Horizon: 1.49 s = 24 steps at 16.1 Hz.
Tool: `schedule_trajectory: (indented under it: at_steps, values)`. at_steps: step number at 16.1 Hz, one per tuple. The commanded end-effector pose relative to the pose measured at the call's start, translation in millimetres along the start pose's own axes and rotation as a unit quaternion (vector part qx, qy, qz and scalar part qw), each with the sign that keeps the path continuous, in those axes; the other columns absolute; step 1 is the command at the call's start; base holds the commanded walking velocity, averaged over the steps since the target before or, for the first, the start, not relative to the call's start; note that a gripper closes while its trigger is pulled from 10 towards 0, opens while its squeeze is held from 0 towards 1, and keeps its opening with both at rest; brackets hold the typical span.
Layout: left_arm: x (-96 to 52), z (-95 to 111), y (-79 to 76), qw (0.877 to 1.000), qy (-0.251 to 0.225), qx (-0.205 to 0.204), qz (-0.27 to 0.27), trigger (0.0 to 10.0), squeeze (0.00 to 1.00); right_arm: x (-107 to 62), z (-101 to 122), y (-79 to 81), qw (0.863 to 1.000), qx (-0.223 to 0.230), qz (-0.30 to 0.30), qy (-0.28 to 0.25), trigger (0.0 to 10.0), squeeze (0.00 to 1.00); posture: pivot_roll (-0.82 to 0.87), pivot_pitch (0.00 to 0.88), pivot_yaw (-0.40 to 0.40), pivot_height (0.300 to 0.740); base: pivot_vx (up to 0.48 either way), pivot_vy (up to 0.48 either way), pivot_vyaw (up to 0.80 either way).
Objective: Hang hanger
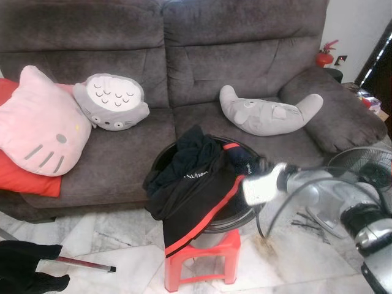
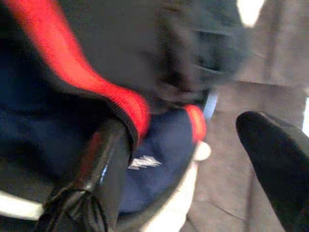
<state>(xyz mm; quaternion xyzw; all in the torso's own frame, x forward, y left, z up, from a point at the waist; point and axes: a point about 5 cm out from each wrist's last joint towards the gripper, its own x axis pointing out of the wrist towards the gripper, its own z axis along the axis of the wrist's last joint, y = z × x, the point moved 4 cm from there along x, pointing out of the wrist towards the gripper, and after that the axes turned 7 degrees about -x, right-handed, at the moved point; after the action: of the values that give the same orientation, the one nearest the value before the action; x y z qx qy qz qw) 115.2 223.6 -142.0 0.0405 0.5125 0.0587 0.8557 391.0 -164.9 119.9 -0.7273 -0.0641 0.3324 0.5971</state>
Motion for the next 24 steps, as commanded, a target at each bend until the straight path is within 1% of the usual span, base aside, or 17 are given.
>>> schedule_trajectory:
  at_steps: [1, 3, 4, 7, 10, 11, 12, 13, 18, 24]
  values:
    - [-1.9, -11.3, -6.0, 1.000, 0.021, 0.014, -0.011, 10.0, 0.00, 1.7, 2.9, -17.6, 0.999, 0.006, -0.035, -0.007, 10.0, 0.00, -0.11, 0.055, 0.021, 0.740, 0.000, 0.000, 0.00]
    - [-1.8, -11.4, -6.3, 1.000, 0.022, 0.014, -0.012, 10.0, 0.00, 3.4, 7.0, -25.4, 0.998, 0.002, -0.053, -0.015, 10.0, 0.00, -0.11, 0.053, 0.021, 0.740, 0.000, 0.000, 0.00]
    - [-1.8, -11.4, -6.5, 1.000, 0.021, 0.013, -0.012, 10.0, 0.00, 4.2, 8.0, -25.6, 0.998, -0.001, -0.055, -0.016, 10.0, 0.00, -0.11, 0.052, 0.020, 0.740, 0.000, 0.000, 0.00]
    - [-1.9, -12.1, -7.3, 1.000, 0.024, 0.013, -0.015, 10.0, 0.00, 6.4, 10.7, -18.8, 0.999, 0.000, -0.041, -0.022, 10.0, 0.00, -0.11, 0.050, 0.017, 0.740, 0.000, 0.000, 0.00]
    - [-1.9, -12.4, -7.7, 0.999, 0.025, 0.013, -0.017, 10.0, 0.00, 7.1, 18.8, -4.3, 0.999, 0.007, -0.010, -0.046, 10.0, 0.00, -0.11, 0.049, 0.017, 0.740, 0.000, 0.000, 0.00]
    - [-1.9, -12.4, -7.7, 0.999, 0.025, 0.013, -0.017, 10.0, 0.00, 7.2, 19.5, -1.6, 0.999, 0.012, -0.002, -0.047, 10.0, 0.00, -0.11, 0.049, 0.017, 0.740, 0.000, 0.000, 0.00]
    - [-1.9, -12.4, -7.7, 0.999, 0.025, 0.013, -0.017, 10.0, 0.00, 6.7, 21.3, 4.4, 0.998, 0.017, 0.014, -0.053, 8.0, 0.00, -0.11, 0.049, 0.017, 0.740, 0.000, 0.000, 0.00]
    - [-1.9, -12.3, -7.7, 0.999, 0.024, 0.014, -0.017, 10.0, 0.00, 6.3, 21.9, 7.3, 0.998, 0.021, 0.020, -0.056, 0.0, 0.00, -0.11, 0.048, 0.018, 0.740, 0.000, 0.000, 0.00]
    - [-1.9, -12.0, -7.3, 0.999, 0.023, 0.016, -0.016, 10.0, 0.00, 5.4, 22.6, 9.5, 0.998, 0.027, 0.024, -0.060, 0.0, 0.00, -0.11, 0.051, 0.019, 0.740, 0.000, 0.000, 0.00]
    - [-1.8, -11.5, -7.6, 0.999, 0.022, 0.017, -0.016, 10.0, 0.00, 5.4, 22.7, 4.9, 0.997, 0.030, 0.015, -0.062, 0.0, 0.00, -0.11, 0.053, 0.019, 0.740, 0.000, 0.000, 0.00]
